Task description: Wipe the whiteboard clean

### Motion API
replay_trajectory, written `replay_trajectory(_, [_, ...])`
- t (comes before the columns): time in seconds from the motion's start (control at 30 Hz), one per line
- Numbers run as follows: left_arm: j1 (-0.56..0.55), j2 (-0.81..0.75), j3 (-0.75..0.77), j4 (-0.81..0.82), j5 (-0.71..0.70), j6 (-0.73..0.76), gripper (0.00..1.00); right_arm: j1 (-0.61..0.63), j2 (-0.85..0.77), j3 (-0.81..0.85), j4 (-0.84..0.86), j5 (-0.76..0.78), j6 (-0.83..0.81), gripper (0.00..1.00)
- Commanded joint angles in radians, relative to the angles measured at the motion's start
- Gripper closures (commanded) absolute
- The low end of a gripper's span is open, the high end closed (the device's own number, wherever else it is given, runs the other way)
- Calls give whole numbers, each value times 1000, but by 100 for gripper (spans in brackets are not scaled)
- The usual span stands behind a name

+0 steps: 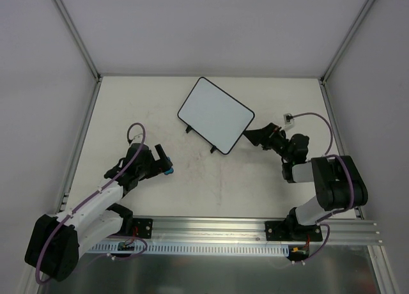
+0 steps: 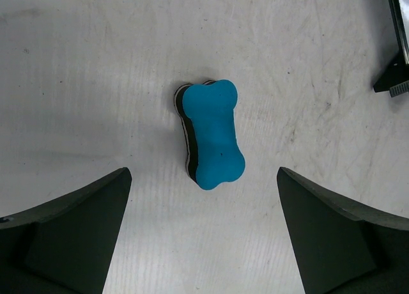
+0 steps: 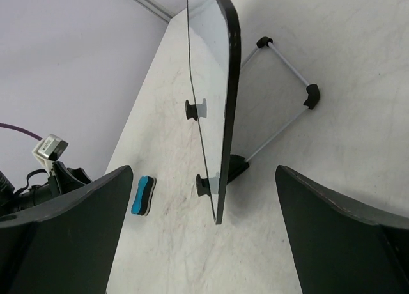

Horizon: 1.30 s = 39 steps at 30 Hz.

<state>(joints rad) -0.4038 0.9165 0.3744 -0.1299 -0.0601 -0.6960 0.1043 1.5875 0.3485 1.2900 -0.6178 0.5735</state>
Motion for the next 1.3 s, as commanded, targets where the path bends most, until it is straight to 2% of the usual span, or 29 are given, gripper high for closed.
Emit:
replay_trajectory(0.0, [6,-33,-25,32,6,-10,1,-8,-148,-26,-72,41,-70,1])
replay_trajectory(0.07, [6,-42,-26,35,3,-7,1,-6,-223,-54,-182,93,-109,1])
replay_trajectory(0.1, [6,-50,-31,36,3,-5,1,-8,-266,-60,-313,111,-156,1])
replay_trajectory(0.17, [6,-54,-32,42,6,0,1,-2,-417,-63,-471,185,-211,1])
replay_trajectory(0.2, [6,-57,-34,44,11,0,1,3,-467,-57,-627,216,-281,1])
replay_trajectory(0.23, [6,-56,-34,47,13,4,1,11,-557,-46,-699,271,-315,1])
replay_trajectory(0.3, [6,-54,-34,56,19,6,1,15,-627,-14,-858,305,-360,1])
replay_trajectory(0.4, [6,-50,-32,64,26,13,1,14,-725,10,-978,311,-417,1])
replay_trajectory(0.67, [5,-88,-52,98,49,30,1,26,-963,-115,-1003,411,-443,1])
replay_trajectory(0.83, [5,-159,-92,111,55,30,1,28,-1122,-230,-929,476,-437,1])
replay_trajectory(0.9, [5,-194,-110,115,57,30,1,28,-1130,-229,-939,478,-439,1])
replay_trajectory(1.03, [5,-280,-144,118,57,41,1,32,-1048,-203,-894,385,-429,1])
replay_trajectory(1.13, [5,-367,-178,121,57,41,1,38,-983,-180,-893,392,-428,1])
replay_trajectory(1.27, [5,-447,-209,119,57,41,1,41,-986,-181,-893,394,-425,1])
